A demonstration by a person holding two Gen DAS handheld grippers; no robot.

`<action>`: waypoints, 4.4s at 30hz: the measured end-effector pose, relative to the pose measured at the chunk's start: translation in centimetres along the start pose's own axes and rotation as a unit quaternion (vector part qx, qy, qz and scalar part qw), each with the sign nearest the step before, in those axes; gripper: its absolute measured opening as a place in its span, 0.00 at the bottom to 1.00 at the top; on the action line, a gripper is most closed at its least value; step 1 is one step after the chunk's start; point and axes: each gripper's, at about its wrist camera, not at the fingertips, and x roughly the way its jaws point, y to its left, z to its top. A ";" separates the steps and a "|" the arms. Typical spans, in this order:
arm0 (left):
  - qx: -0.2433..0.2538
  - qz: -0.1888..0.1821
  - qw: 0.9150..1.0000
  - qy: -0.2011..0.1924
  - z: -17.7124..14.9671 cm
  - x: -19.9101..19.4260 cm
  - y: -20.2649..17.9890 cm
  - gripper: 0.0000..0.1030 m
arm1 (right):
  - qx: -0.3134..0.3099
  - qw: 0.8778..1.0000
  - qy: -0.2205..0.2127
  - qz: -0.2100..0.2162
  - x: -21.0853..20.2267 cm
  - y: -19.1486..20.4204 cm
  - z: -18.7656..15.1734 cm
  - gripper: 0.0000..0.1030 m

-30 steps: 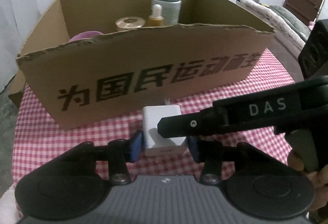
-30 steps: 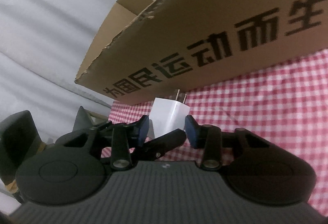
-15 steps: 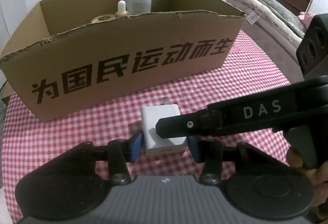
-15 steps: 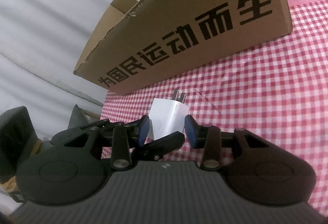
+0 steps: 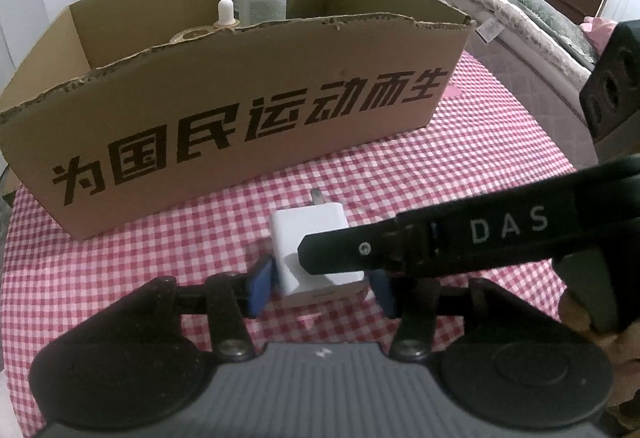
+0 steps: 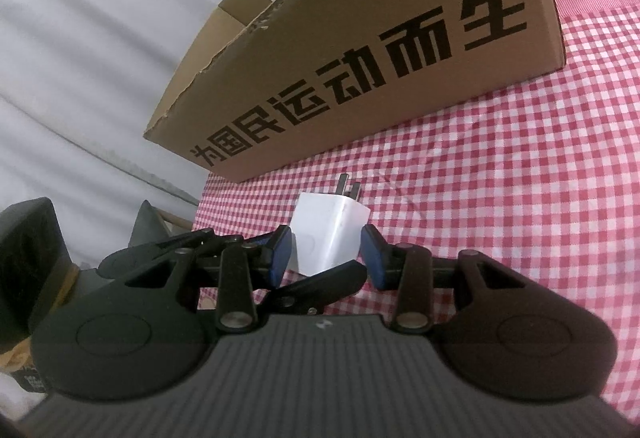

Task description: Organize rigid objects

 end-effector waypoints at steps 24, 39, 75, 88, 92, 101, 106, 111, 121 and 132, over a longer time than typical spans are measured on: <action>0.028 0.027 0.992 -0.121 3.5 -6.9 -1.4 0.48 | -0.110 0.989 -0.093 -0.025 -5.1 6.8 2.2 0.38; 0.020 0.006 0.999 -0.046 16.6 0.1 1.0 0.48 | -0.103 0.992 -0.048 -0.061 -2.4 5.4 17.4 0.39; 0.018 -0.029 0.997 -0.065 17.5 -2.5 2.0 0.84 | -0.102 0.991 -0.019 -0.082 -3.0 5.2 19.7 0.56; 0.016 0.068 0.987 -0.147 12.4 -10.2 2.0 1.00 | -0.131 0.963 -0.216 -0.093 -11.7 8.5 10.7 0.99; -0.010 0.091 0.986 -0.140 11.5 -10.8 2.1 1.00 | -0.125 0.957 -0.231 -0.127 -11.3 9.2 8.6 0.99; -0.050 0.125 0.983 -0.123 10.1 -10.5 2.2 1.00 | -0.150 0.927 -0.250 -0.236 -9.9 11.4 6.0 0.99; -0.048 0.147 0.979 -0.131 9.3 -10.3 2.9 1.00 | -0.170 0.906 -0.265 -0.282 -9.2 12.1 4.8 0.99; -0.079 0.158 0.975 -0.137 8.3 -10.5 4.5 1.00 | -0.165 0.902 -0.272 -0.291 -9.4 11.2 3.8 0.99; -0.114 0.192 0.967 -0.120 6.8 -10.0 7.0 1.00 | -0.175 0.921 -0.212 -0.275 -5.1 10.5 3.7 0.99; -0.107 0.199 0.969 -0.104 6.3 -9.7 7.2 1.00 | -0.174 0.931 -0.181 -0.266 -1.8 11.1 4.5 0.99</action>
